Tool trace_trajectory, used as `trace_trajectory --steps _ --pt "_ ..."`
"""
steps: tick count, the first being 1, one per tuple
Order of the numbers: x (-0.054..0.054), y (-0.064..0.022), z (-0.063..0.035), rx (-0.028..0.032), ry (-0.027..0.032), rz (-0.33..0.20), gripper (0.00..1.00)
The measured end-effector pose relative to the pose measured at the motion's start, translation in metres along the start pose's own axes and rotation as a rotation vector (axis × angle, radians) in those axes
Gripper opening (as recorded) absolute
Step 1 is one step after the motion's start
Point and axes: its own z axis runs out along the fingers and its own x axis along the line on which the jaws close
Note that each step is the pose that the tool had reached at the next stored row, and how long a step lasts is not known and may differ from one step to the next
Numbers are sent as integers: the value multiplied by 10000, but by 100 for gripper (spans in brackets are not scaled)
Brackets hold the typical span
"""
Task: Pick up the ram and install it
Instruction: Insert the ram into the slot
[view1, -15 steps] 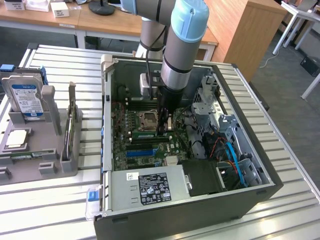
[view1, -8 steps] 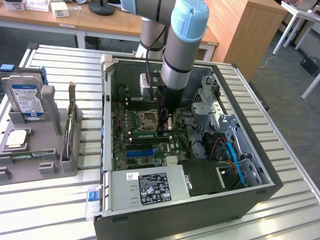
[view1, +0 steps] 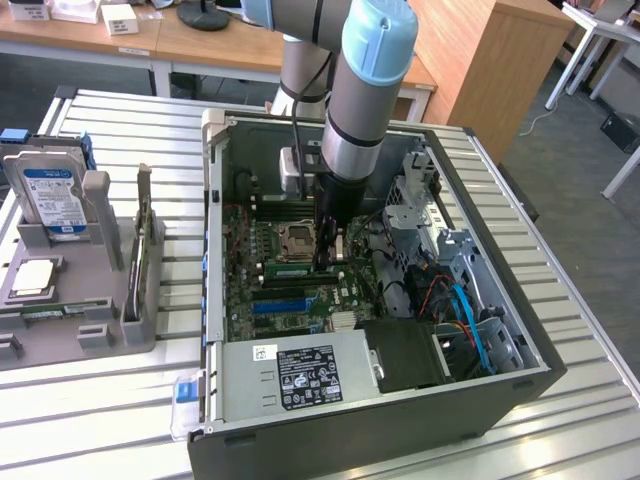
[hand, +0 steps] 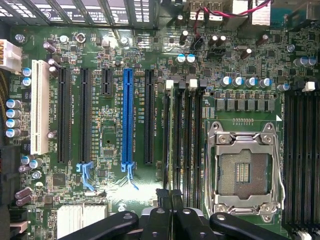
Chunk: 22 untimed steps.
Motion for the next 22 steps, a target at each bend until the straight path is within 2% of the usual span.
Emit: trace_trajectory --steps 8,15,22 --pt "0 -1 10 -3 0 -28 12" --pt "0 -2 -1 -46 7 -27 12" --pt "0 -3 -6 -51 7 -27 12"
